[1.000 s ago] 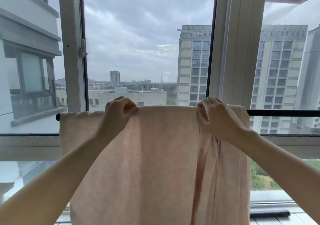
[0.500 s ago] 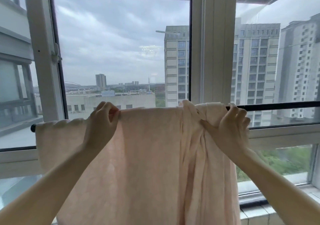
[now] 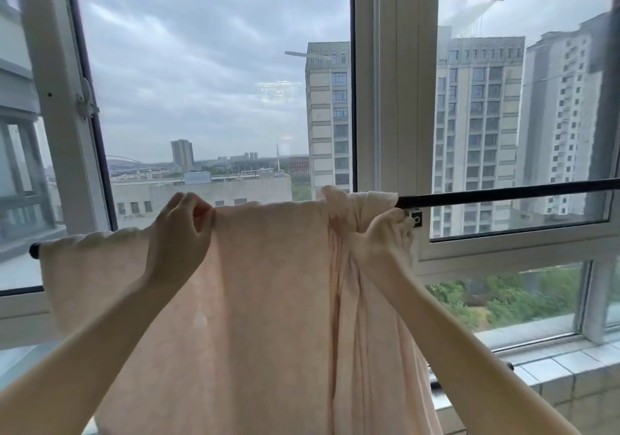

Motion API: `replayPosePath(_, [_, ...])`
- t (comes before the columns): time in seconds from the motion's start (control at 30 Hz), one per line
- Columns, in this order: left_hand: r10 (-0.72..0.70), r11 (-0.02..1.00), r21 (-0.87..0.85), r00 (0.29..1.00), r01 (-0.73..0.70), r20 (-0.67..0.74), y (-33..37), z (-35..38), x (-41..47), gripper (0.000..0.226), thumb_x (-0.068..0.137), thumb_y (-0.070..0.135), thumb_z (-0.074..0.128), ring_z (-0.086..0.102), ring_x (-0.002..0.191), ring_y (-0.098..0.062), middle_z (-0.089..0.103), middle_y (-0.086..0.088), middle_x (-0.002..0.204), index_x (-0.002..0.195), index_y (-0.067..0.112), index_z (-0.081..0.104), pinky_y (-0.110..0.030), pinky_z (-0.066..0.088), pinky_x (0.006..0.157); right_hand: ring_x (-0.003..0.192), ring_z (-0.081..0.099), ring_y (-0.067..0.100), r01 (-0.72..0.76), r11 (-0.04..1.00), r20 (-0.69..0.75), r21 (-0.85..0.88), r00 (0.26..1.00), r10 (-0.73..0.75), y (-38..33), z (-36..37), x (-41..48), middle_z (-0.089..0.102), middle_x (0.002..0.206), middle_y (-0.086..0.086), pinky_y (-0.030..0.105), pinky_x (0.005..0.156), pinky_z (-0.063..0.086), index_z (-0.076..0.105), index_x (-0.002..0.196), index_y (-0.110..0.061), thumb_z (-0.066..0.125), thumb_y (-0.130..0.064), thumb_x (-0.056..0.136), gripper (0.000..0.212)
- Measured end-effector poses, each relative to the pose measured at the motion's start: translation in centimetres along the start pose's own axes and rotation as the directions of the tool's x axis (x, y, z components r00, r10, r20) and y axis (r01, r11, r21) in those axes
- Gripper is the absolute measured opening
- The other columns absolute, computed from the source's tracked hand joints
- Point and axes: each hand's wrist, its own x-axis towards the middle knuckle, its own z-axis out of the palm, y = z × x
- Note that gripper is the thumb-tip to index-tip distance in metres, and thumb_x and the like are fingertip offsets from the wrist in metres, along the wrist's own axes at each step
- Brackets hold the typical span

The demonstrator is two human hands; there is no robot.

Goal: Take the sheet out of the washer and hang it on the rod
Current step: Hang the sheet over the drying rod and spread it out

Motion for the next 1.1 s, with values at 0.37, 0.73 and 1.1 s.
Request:
replayPosePath(0.37, [0.04,0.999,-0.016,0.999,-0.041,-0.019,0.0,-0.5,-0.6,0.008,0.091,0.01,0.062,0.055,0.075,-0.022,0.056,-0.003,0.086,0.085,0.006,0.059,-0.03,0.041,0.067,0.069,0.049,0.012,0.126,0.987,-0.028,0.101,0.992,-0.123,-1.1,-0.9,0.1,0.046,0.079,-0.008,0.035,0.069,0.047,0.035,0.103,-0.017,0.062,-0.013,0.081,0.035])
replayPosePath(0.73, [0.064,0.997,-0.047,0.998,-0.065,-0.019,-0.3,-1.2,-1.0,0.011,0.091,0.013,0.061,0.054,0.077,-0.023,0.057,-0.007,0.087,0.084,0.005,0.058,-0.033,0.042,0.068,0.091,0.06,0.023,-0.235,0.929,0.31,0.285,0.94,0.143,-2.6,-2.5,-0.1,0.06,0.103,0.01,0.035,0.085,0.051,0.056,0.103,-0.003,0.083,-0.025,0.069,0.048])
replayPosePath(1.1, [0.086,0.993,-0.076,0.996,-0.086,-0.007,-1.0,-1.3,-0.8,0.013,0.091,0.014,0.061,0.055,0.076,-0.027,0.055,-0.006,0.084,0.083,0.006,0.055,-0.039,0.048,0.068,0.09,0.062,0.019,-0.321,0.868,0.438,0.378,0.888,0.138,-4.7,-2.0,-0.9,0.063,0.1,0.007,0.034,0.084,0.053,0.062,0.103,-0.01,0.068,-0.028,0.086,0.025])
